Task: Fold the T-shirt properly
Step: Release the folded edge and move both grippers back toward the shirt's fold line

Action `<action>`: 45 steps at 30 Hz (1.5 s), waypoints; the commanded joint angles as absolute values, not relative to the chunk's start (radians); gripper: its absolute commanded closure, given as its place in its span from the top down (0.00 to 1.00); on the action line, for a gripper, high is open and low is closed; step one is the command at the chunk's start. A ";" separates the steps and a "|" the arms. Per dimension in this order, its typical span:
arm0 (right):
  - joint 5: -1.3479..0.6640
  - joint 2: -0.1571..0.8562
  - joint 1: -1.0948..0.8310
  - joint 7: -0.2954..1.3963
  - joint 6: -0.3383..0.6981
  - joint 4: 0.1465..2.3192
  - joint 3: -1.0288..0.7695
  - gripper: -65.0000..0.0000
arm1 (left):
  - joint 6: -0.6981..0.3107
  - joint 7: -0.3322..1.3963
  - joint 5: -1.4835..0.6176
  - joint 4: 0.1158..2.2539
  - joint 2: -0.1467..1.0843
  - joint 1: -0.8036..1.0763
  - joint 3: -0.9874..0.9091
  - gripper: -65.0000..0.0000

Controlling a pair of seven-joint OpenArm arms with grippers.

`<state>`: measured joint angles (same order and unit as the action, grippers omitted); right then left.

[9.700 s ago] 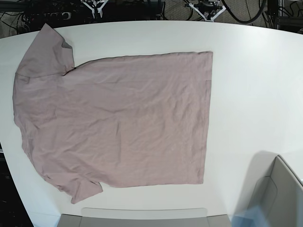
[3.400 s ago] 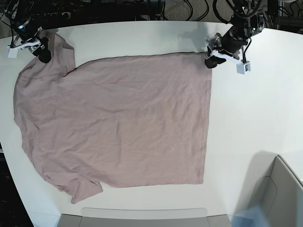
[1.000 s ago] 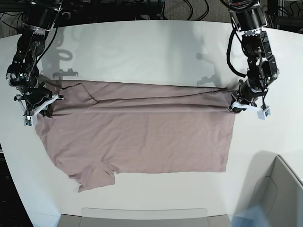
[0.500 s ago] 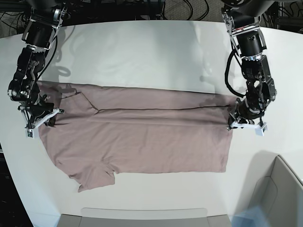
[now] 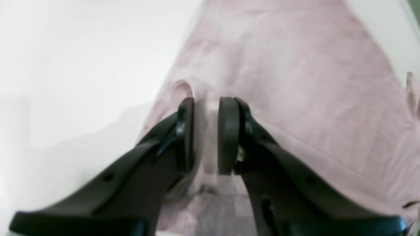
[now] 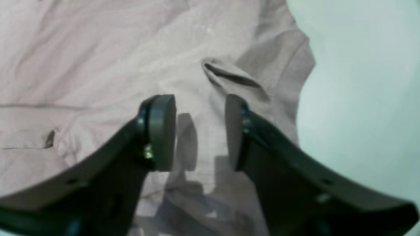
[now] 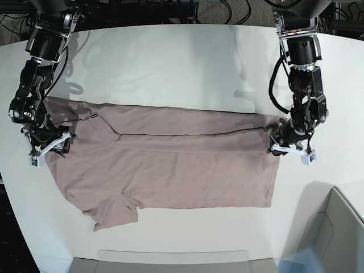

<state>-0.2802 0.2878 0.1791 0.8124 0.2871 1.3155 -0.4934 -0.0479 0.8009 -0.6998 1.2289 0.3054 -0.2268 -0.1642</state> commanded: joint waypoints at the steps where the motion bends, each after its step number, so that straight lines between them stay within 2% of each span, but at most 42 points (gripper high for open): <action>1: -0.291 0.306 0.203 0.783 0.285 1.365 -0.506 0.43 | -0.053 0.779 -0.704 1.282 0.343 -0.242 -0.170 0.18; 7: -0.292 0.298 0.160 0.788 0.285 1.498 -0.579 0.43 | -0.054 0.779 -0.702 1.420 0.344 -0.179 -0.208 0.17; 9: -0.292 0.303 0.143 0.788 0.288 1.500 -0.578 0.42 | -0.056 0.779 -0.702 1.425 0.343 -0.170 -0.193 0.13; 10: -0.292 0.305 0.140 0.788 0.289 1.495 -0.578 0.39 | -0.056 0.779 -0.702 1.423 0.343 -0.171 -0.177 0.09; 11: -0.292 0.305 0.137 0.789 0.291 1.494 -0.572 0.33 | -0.056 0.777 -0.702 1.415 0.343 -0.173 -0.150 0.02; 12: -0.292 0.305 0.136 0.789 0.292 1.492 -0.556 0.26 | -0.056 0.777 -0.702 1.406 0.343 -0.174 -0.120 0.00; 15: -0.289 0.305 0.134 0.789 0.292 1.477 -0.499 0.04 | -0.054 0.762 -0.700 1.392 0.343 -0.188 -0.059 0.00; 16: -0.289 0.305 0.137 0.786 0.292 1.461 -0.484 0.00 | -0.054 0.745 -0.700 1.385 0.343 -0.203 -0.038 0.00; 22: -0.289 0.306 0.177 0.785 0.292 1.322 -0.430 0.00 | -0.053 0.642 -0.607 1.216 0.341 -0.262 0.113 0.00; 26: -0.288 0.306 0.166 0.785 0.292 1.285 -0.415 0.00 | -0.053 0.641 -0.533 1.175 0.340 -0.239 0.133 0.00; 34: -0.288 0.343 0.005 0.785 0.292 1.296 -0.415 0.00 | -0.053 0.627 -0.532 1.179 0.341 0.028 0.058 0.00; 45: -0.294 0.395 -0.200 0.783 0.292 1.417 -0.423 0.00 | -0.053 0.604 -0.530 1.353 0.340 0.300 0.061 0.00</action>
